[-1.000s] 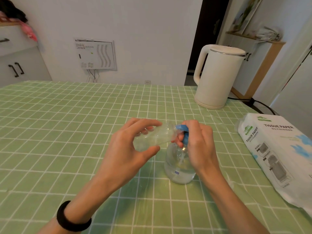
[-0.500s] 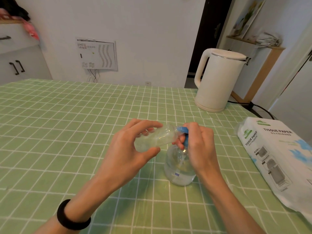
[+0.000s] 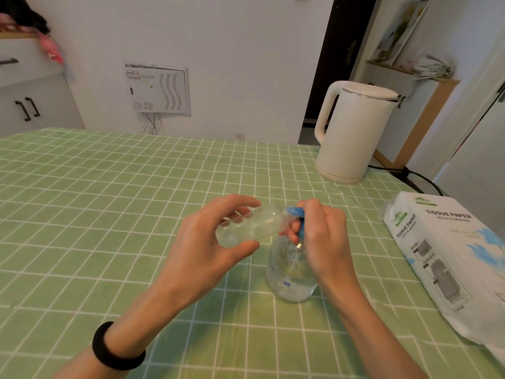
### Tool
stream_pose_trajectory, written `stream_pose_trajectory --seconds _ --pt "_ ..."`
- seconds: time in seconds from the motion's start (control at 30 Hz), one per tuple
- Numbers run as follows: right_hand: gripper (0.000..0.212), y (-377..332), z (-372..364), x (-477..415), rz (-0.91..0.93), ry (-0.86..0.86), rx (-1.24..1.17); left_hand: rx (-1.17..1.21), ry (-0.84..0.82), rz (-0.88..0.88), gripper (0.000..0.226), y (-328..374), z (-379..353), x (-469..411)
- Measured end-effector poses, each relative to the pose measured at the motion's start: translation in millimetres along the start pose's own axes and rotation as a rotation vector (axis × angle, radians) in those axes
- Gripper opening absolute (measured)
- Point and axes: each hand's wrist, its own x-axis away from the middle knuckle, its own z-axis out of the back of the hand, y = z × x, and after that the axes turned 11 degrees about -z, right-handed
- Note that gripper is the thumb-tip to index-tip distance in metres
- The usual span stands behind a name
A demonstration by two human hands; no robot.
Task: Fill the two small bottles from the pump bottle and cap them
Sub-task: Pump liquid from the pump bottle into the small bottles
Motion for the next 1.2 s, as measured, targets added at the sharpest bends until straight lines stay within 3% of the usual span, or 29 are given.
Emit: stream_pose_trajectory --seconds 0.27,0.53,0.83,1.2 --pt "0.063 1 -2 2 -0.026 -0.013 -0.017 0.005 -0.003 -0.019 0.05 1 2 0" --pt "0.049 1 1 -1 0.018 -0.039 -0.021 -0.034 -0.026 -0.03 0.051 3 6 -1" --pt "0.065 0 0 2 -0.011 -0.023 -0.035 -0.032 -0.033 -0.038 0.053 0 9 -2" --pt "0.051 -1 1 1 0.003 -0.058 -0.056 -0.053 -0.061 -0.039 0.053 0 11 -3"
